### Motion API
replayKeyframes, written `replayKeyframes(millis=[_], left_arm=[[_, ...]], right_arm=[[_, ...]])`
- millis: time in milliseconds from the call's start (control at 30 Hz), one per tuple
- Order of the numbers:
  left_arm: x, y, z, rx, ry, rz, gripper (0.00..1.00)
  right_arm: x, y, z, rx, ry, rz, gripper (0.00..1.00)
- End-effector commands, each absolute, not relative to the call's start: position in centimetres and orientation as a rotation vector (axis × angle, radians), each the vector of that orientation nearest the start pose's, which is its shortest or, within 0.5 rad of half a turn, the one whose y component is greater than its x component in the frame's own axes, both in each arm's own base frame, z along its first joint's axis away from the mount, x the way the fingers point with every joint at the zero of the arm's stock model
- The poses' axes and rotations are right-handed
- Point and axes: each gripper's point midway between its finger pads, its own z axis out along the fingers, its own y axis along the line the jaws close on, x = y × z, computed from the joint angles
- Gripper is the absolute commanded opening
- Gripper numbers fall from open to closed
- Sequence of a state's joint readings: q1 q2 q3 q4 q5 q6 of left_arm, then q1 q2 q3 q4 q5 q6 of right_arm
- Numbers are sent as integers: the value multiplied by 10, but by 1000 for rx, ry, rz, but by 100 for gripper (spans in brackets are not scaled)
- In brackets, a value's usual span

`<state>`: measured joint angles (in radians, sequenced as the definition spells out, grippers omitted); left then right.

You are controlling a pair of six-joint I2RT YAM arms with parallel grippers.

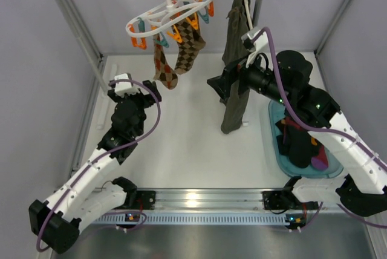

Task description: Remove the socks clipped to the hanger

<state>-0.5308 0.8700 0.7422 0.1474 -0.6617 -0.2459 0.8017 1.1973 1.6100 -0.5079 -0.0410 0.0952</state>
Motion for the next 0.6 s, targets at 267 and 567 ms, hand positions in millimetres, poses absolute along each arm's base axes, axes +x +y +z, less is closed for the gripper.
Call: replayKeyframes(millis=[267,567], left_arm=[[288,-88,320,-197,1575,-283,98],[268,-65,459,-299,1475,-297,98]], right_arm=[[240,268,465,-636,1530,761,99],[271,262,434,-586,1636,709,100]])
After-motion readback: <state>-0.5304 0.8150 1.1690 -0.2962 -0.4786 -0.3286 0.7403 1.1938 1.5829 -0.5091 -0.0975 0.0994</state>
